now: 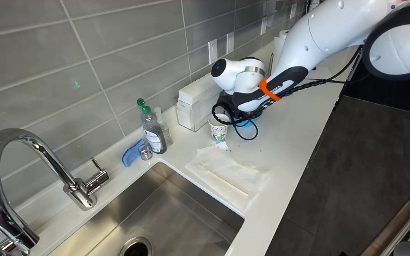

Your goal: Use the spoon to place some cereal from the blue bowl into the coffee cup twice.

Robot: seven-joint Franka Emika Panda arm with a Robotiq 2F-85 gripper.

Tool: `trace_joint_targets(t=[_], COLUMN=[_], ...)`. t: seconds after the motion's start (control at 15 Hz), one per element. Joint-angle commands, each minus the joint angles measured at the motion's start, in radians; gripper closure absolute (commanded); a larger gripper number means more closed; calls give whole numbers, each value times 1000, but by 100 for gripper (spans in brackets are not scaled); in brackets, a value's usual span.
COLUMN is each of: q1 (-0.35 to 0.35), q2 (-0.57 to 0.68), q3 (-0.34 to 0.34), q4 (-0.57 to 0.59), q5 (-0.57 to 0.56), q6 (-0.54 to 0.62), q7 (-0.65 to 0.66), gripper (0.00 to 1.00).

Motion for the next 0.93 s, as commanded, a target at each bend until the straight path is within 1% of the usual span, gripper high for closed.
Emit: trace_joint_targets(t=[0.0, 0.33, 0.87], q1=[-32, -50, -42], q2=[10, 1, -4], q3=[12, -11, -58], q4=[-2, -8, -14], q5=[104, 227, 375], q6=[51, 92, 155], q7=[-51, -100, -151], gripper=[98, 98, 98])
